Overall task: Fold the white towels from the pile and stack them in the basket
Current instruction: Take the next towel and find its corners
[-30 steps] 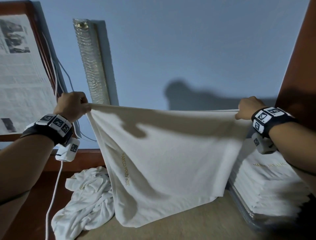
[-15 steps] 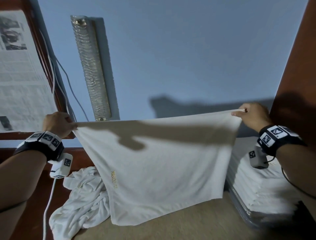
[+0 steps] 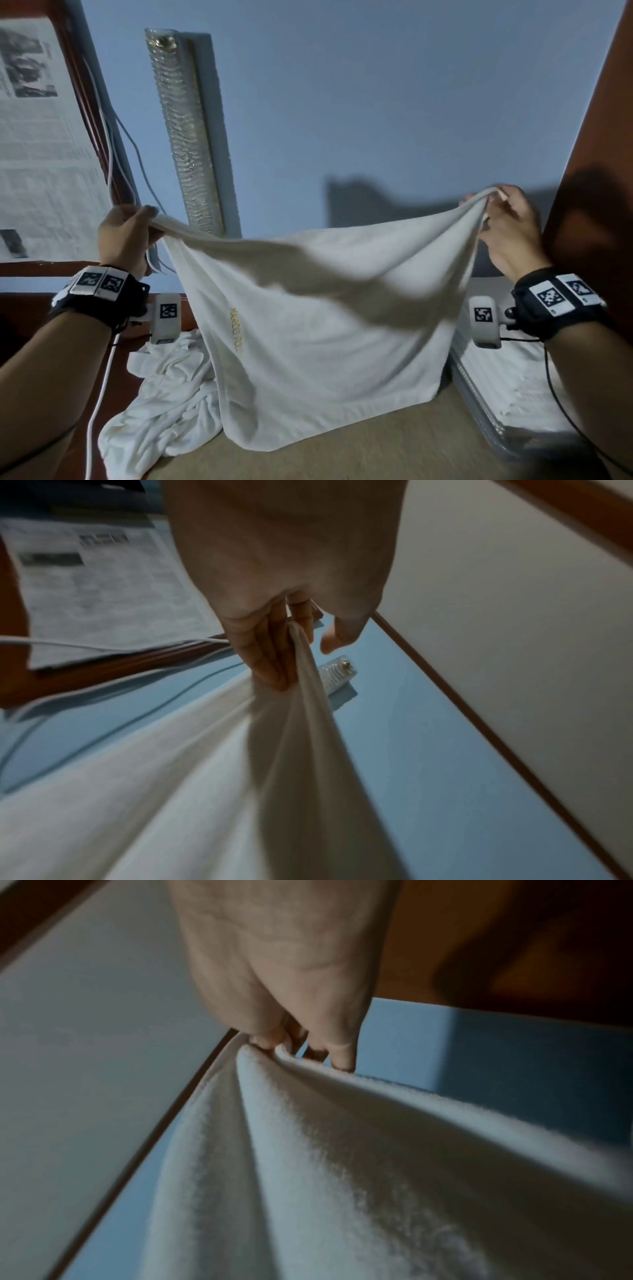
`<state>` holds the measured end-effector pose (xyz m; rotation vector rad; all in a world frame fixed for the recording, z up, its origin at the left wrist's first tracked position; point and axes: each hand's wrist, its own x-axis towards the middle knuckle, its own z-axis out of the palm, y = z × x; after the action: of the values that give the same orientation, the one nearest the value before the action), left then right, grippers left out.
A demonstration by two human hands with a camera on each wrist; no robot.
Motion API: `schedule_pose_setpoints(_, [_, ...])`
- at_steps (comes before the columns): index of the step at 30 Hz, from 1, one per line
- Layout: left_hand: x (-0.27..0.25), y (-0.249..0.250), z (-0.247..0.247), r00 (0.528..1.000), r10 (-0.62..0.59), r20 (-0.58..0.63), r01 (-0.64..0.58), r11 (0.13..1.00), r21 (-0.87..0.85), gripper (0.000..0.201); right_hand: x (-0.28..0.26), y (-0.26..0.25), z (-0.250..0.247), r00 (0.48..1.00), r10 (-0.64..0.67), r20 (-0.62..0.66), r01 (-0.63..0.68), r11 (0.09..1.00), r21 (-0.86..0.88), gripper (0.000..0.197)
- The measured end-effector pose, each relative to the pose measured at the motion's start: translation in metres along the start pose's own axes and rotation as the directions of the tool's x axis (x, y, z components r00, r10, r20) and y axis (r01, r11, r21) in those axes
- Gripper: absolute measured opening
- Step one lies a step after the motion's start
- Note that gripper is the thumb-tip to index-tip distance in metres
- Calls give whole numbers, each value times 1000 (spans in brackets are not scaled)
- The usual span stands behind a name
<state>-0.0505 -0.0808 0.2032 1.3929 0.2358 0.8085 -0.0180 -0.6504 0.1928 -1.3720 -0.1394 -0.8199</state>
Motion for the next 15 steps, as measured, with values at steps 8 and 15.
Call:
schedule_pose_setpoints(8, [-75, 48, 80, 808, 263, 527, -218, 965, -148, 29, -69, -70, 90, 863, -141, 485, 213, 972, -98, 24])
schedule_pose_setpoints(15, [-150, 55, 108, 724, 210, 658, -184, 977, -110, 28, -129, -98, 126, 685, -189, 703, 294, 955, -31, 4])
